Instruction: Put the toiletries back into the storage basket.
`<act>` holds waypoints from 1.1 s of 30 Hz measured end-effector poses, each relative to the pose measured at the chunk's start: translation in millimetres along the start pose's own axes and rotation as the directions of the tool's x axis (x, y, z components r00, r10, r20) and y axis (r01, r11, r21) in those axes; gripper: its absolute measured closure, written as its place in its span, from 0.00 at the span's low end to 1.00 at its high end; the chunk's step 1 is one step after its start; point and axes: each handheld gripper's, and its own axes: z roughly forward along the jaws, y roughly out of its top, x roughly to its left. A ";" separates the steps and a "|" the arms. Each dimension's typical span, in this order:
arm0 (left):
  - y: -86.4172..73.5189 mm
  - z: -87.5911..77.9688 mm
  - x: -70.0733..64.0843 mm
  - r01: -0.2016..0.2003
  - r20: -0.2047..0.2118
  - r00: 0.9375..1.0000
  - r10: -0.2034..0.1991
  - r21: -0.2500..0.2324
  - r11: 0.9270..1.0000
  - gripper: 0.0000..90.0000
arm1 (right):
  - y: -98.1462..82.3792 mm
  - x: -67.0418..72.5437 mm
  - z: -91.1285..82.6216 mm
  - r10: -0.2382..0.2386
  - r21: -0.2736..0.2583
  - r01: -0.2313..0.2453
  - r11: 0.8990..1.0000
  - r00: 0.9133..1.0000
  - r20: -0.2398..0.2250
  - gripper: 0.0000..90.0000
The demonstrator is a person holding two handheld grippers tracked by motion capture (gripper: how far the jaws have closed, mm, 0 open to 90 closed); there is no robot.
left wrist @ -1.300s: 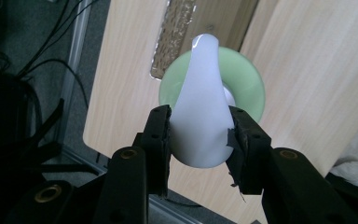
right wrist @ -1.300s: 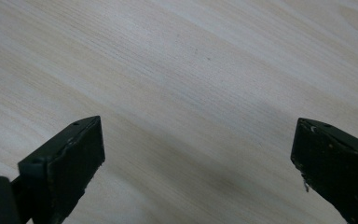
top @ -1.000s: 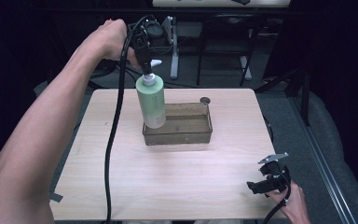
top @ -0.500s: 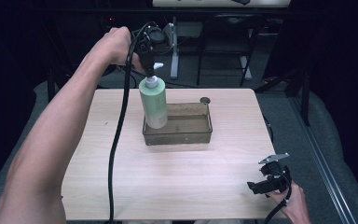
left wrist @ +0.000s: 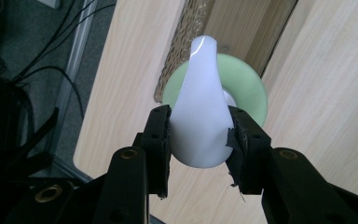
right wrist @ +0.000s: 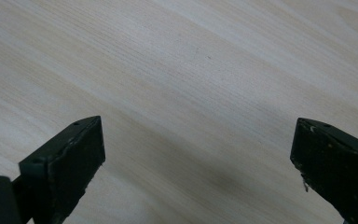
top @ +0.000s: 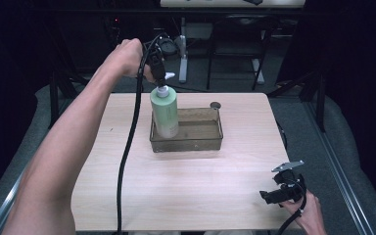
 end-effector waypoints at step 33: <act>-13.9 34.1 -7.8 -0.020 0.028 0.999 0.020 -0.002 1.000 0.70 | -0.1 0.2 -0.3 -0.001 0.004 0.001 1.000 1.000 0.001 0.03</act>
